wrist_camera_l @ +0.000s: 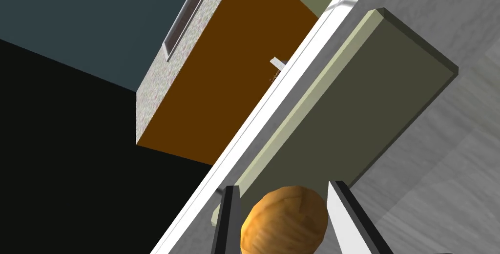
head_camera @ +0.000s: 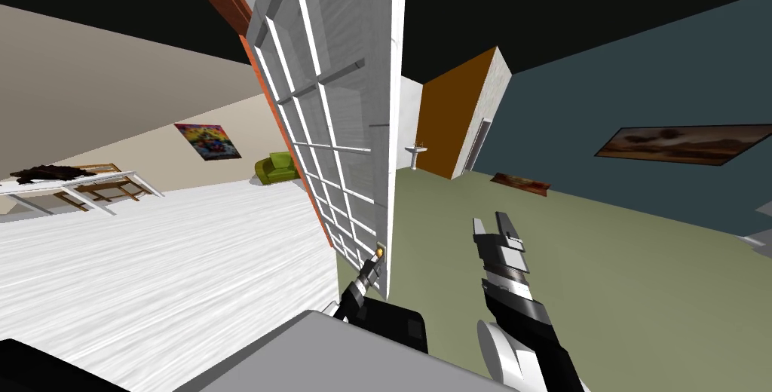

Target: Push the door open

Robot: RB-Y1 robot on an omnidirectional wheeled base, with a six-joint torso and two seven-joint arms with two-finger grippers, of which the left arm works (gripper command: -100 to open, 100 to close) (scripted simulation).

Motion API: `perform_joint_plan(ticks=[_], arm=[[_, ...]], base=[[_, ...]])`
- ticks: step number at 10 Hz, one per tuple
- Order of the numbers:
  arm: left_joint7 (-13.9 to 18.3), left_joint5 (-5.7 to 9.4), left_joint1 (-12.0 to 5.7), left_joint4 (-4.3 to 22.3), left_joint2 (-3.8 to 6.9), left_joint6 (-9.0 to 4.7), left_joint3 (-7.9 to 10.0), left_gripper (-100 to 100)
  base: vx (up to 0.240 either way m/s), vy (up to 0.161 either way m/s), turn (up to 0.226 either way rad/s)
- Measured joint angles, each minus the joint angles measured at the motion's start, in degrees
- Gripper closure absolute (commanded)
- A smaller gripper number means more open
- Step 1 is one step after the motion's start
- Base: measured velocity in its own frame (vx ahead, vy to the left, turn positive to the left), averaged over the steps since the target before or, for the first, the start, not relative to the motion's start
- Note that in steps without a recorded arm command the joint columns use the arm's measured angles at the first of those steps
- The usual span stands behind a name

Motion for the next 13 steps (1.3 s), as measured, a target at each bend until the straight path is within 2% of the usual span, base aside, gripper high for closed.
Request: perform_joint_plan(ticks=[1, 2, 5, 6, 7, 8, 10, 12, 13], arm=[[0.3, 0.09, -0.18, 0.1, -0.18, 0.11, 0.04, 100], [0.1, 0.23, -1.19, 1.7, -0.59, -0.52, 0.28, 100], [2.1, 1.07, -1.92, 3.1, -0.83, -1.25, 0.58, 100], [2.2, 0.93, -0.81, 1.1, -0.67, -0.13, 0.35, 100], [2.3, 1.04, -1.30, 2.1, -0.47, -0.79, 0.41, 100], [3.3, 1.55, -2.06, 3.6, -0.71, -1.63, 0.64, 100], [4.6, 1.66, -0.80, 1.0, -0.40, -0.04, 0.27, 100], [4.7, 1.75, -1.24, 1.3, -0.44, 0.09, 0.33, 100], [4.6, 1.82, -1.73, 2.4, -0.70, -0.48, 0.49, 100]], base=[[0.001, 0.008, 0.012], [0.015, -0.014, -0.040], [0.013, -0.015, -0.004], [0.007, 0.004, -0.015], [0.003, -0.010, -0.033], [0.006, -0.012, 0.003], [0.004, -0.006, 0.010], [0.014, -0.003, -0.015], [0.004, 0.004, 0.013]])
